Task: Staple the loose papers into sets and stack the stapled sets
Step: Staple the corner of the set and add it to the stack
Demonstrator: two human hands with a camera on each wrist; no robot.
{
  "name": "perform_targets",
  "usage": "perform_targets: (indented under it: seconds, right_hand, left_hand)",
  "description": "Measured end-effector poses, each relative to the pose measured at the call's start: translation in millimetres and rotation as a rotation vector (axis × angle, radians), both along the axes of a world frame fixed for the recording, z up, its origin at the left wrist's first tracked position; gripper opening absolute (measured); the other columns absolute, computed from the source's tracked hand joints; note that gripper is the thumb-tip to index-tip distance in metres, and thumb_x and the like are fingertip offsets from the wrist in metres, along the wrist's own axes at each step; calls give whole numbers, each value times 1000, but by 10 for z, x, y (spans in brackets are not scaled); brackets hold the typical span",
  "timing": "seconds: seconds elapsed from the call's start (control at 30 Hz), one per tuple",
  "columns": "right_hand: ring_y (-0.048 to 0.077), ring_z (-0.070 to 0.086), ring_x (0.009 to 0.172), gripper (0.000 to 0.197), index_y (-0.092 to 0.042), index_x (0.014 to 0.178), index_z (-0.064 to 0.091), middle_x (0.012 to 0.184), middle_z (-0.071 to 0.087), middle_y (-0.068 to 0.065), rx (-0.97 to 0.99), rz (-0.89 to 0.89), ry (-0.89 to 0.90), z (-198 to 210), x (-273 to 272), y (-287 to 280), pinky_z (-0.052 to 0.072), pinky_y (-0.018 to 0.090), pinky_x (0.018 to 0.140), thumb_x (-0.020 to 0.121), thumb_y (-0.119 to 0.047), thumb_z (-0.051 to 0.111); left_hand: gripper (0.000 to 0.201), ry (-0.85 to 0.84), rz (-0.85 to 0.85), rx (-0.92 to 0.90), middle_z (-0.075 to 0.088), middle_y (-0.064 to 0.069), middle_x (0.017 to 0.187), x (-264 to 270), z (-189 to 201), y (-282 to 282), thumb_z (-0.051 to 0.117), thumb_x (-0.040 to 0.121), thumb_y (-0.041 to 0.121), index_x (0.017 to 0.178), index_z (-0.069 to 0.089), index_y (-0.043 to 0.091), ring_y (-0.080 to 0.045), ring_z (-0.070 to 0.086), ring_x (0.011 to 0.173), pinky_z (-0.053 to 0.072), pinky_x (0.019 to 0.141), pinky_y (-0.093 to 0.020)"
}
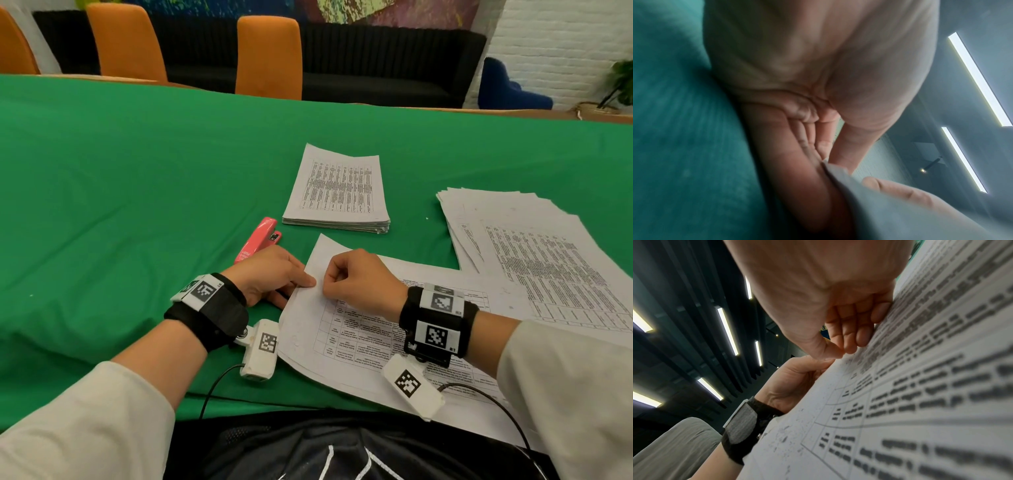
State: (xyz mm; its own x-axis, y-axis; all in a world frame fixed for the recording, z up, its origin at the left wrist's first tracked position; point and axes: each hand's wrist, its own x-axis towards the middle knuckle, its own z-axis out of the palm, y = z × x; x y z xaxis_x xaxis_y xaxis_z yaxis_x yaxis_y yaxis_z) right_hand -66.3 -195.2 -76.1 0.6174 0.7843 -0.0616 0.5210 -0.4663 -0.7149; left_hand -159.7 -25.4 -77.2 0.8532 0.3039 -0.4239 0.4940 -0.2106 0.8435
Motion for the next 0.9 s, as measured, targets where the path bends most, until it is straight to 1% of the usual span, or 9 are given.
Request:
perform_targets:
  seconds: [0.07, 0.2, 0.3, 0.43, 0.6, 0.67, 0.73, 0.83, 0.9]
  right_hand:
    - [1, 56, 57, 14, -18, 71, 69, 66, 69, -7, -9, 6, -12, -1, -2, 3, 46, 19, 59, 81, -10, 74]
    - [3, 56, 61, 14, -19, 71, 68, 66, 67, -9, -28, 16, -32, 1, -7, 9, 44, 19, 60, 82, -11, 74]
    - [5, 58, 63, 12, -19, 74, 69, 70, 71, -5, -36, 6, -11, 12, 16, 12, 46, 22, 62, 84, -14, 72]
    - [8, 62, 62, 10, -14, 75, 71, 72, 76, 3, -14, -5, 53, 24, 61, 25, 52, 27, 67, 85, -15, 70]
    - [14, 66, 66, 12, -9, 75, 75, 76, 78, 6, -10, -42, 149, 17, 75, 91, 58, 36, 76, 84, -15, 69]
    - [15, 66, 67, 15, -12, 71, 75, 75, 78, 5, -17, -54, 167, 19, 69, 134, 58, 38, 77, 83, -18, 69]
    - [15, 65, 66, 17, -10, 70, 75, 75, 78, 5, -30, -65, 166, 20, 60, 167, 58, 39, 77, 83, -20, 69]
    - [13, 63, 62, 19, -6, 72, 74, 73, 77, 6, -29, -71, 157, 26, 51, 176, 57, 37, 74, 84, -19, 69]
    - [8, 62, 58, 16, -9, 74, 75, 67, 75, 3, -22, -55, 150, 34, 51, 159, 53, 29, 66, 85, -18, 70]
  left_hand:
    - [8, 1, 1, -3, 66, -15, 76, -1, 4, -6, 73, 94, 6, 90, 68, 1, -21, 63, 58, 54, 47, -27]
    - [18, 0, 5, -5, 67, -11, 70, 0, 5, -15, 72, 94, 5, 77, 65, 5, -20, 64, 55, 54, 46, -26]
    - [27, -2, 3, -4, 67, -10, 68, -4, 5, -10, 73, 94, 6, 69, 63, 8, -20, 64, 55, 53, 47, -27]
    - [32, -8, -6, -11, 67, -8, 65, -19, 18, -13, 73, 93, 7, 63, 63, 11, -19, 63, 54, 53, 47, -26]
    - [28, -9, -10, -18, 72, -11, 72, -32, 40, -25, 73, 93, 8, 65, 71, 10, -21, 66, 57, 55, 50, -27]
    - [28, -12, -10, -16, 71, -10, 70, -38, 49, -34, 74, 92, 7, 65, 70, 10, -20, 65, 56, 54, 49, -27]
    - [25, -10, -11, -3, 69, -8, 67, -43, 59, -45, 76, 89, 6, 66, 68, 9, -18, 63, 53, 52, 46, -25]
    - [25, -9, -14, 17, 68, -7, 64, -45, 68, -55, 78, 87, 4, 66, 66, 8, -16, 62, 49, 50, 43, -24]
    - [23, -10, -10, 24, 67, -8, 64, -45, 66, -61, 78, 87, 3, 67, 65, 7, -17, 61, 49, 49, 43, -23]
